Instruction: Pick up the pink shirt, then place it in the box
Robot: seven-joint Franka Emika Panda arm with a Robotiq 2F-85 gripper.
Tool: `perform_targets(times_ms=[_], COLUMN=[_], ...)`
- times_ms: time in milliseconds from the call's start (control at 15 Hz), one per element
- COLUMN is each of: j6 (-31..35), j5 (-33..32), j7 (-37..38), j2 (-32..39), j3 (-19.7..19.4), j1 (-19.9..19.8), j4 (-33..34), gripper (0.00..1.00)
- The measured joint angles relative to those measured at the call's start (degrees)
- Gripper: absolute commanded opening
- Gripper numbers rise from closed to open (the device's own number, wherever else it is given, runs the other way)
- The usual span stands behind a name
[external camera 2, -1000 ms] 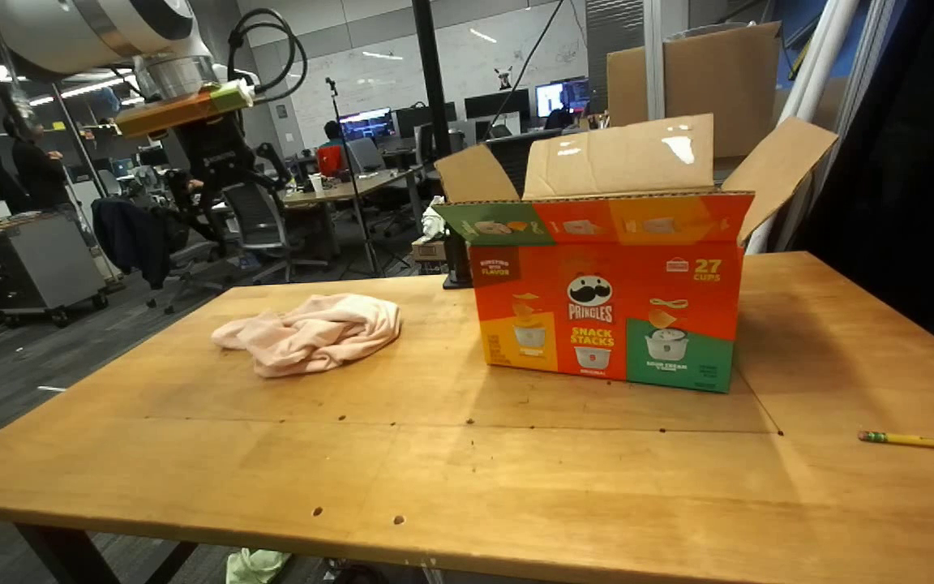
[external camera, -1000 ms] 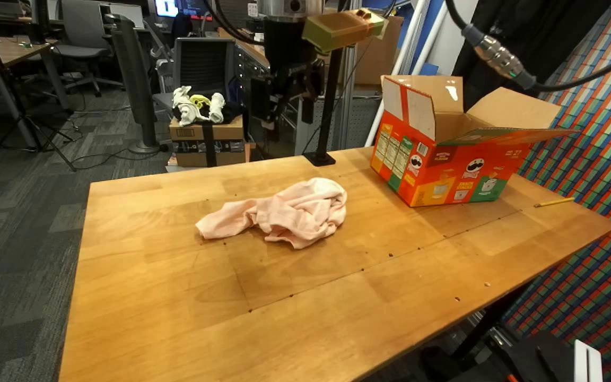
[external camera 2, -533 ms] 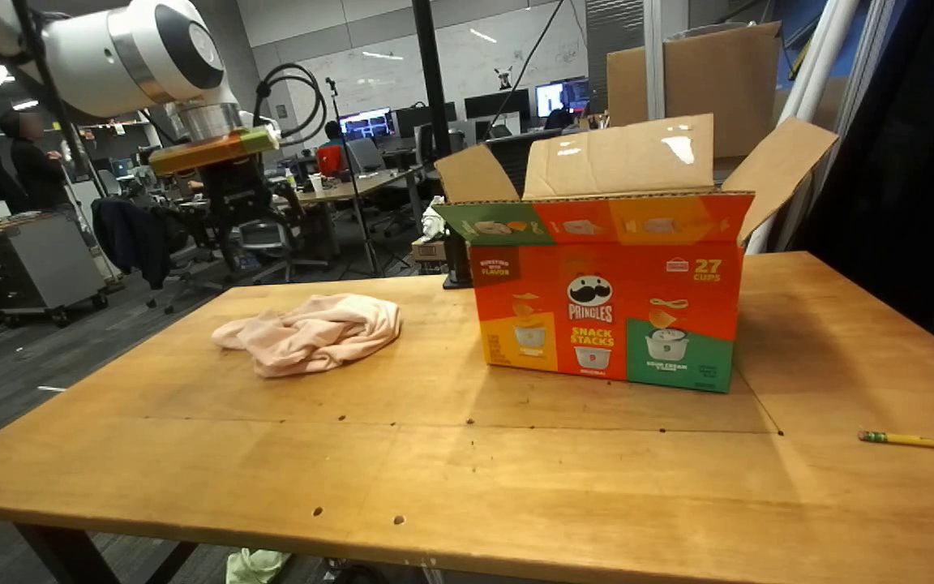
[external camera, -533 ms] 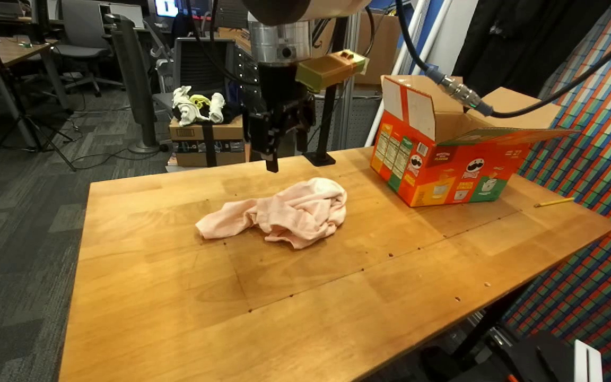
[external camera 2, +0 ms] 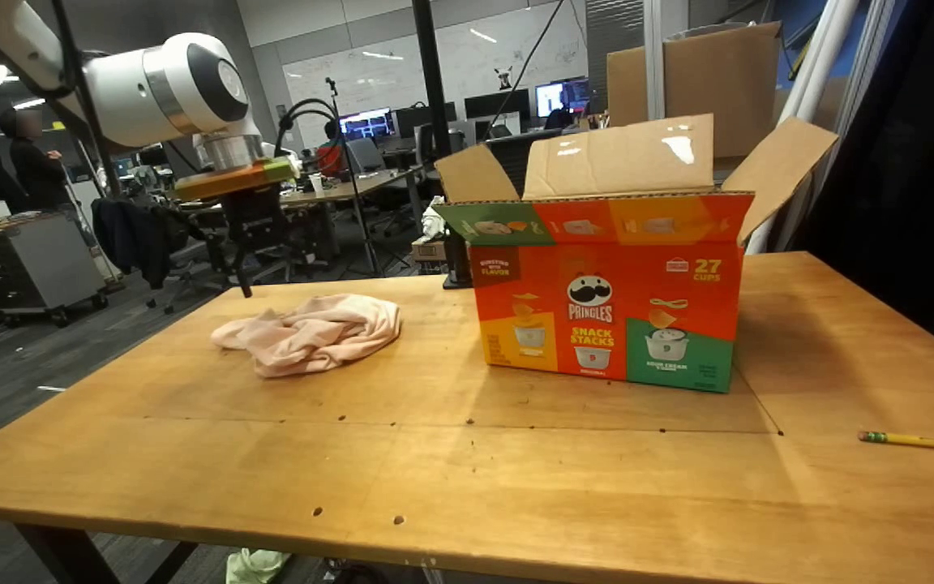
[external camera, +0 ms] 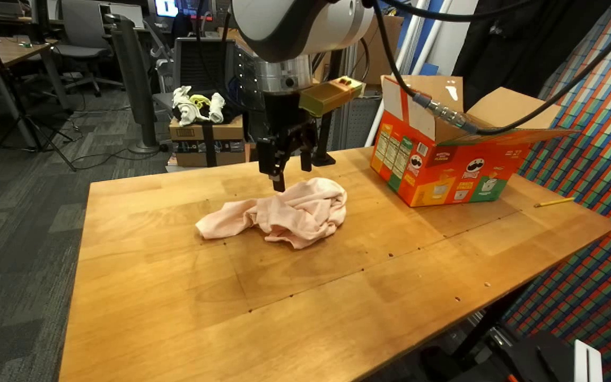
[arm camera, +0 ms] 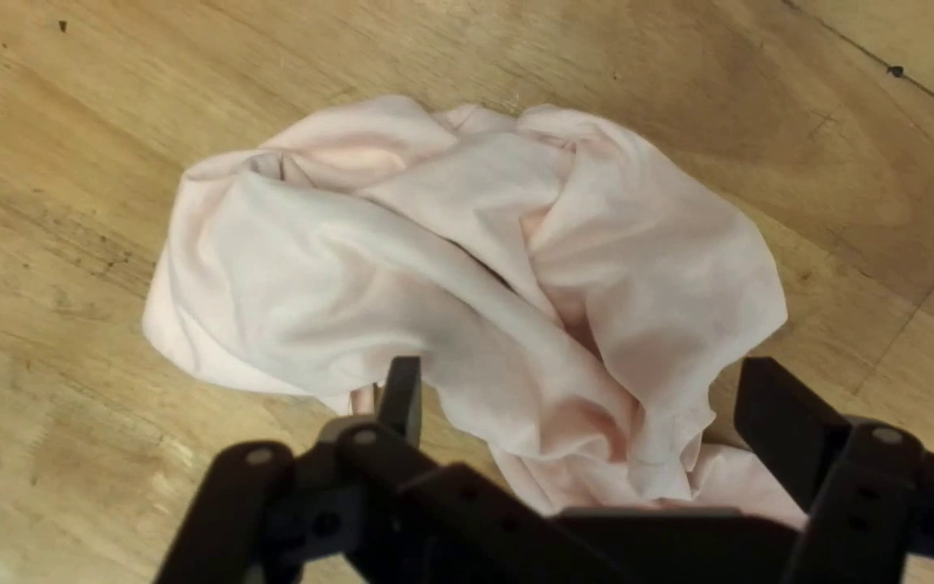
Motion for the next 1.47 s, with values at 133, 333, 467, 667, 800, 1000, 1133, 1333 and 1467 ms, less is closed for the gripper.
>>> perform_targets(times_ms=[133, 333, 467, 667, 800, 1000, 1133, 1333, 1467], j6=[0.00, 0.00, 0.03, 0.06, 0.06, 0.06, 0.06, 0.05, 0.05], j5=[0.00, 0.00, 0.00, 0.00, 0.00, 0.00, 0.00, 0.00, 0.00], j7=[-0.33, -0.62, -0.67, -0.84, -1.01, -1.26, -1.42, -1.72, -1.79], j2=[0.90, 2.41, 3.46, 4.72, 5.27, 5.68, 5.68, 5.67, 5.62], j3=[-0.05, -0.05, -0.07, -0.17, -0.24, -0.30, -0.31, -0.33, -0.34], j1=[0.00, 0.00, 0.00, 0.00, 0.00, 0.00, 0.00, 0.00, 0.00], j4=[-0.01, -0.17, -0.20, -0.24, -0.28, -0.38, -0.48, -0.64, -0.77], gripper=[1.00, 1.00, 1.00, 1.00, 1.00, 1.00, 0.78, 0.63, 0.45])
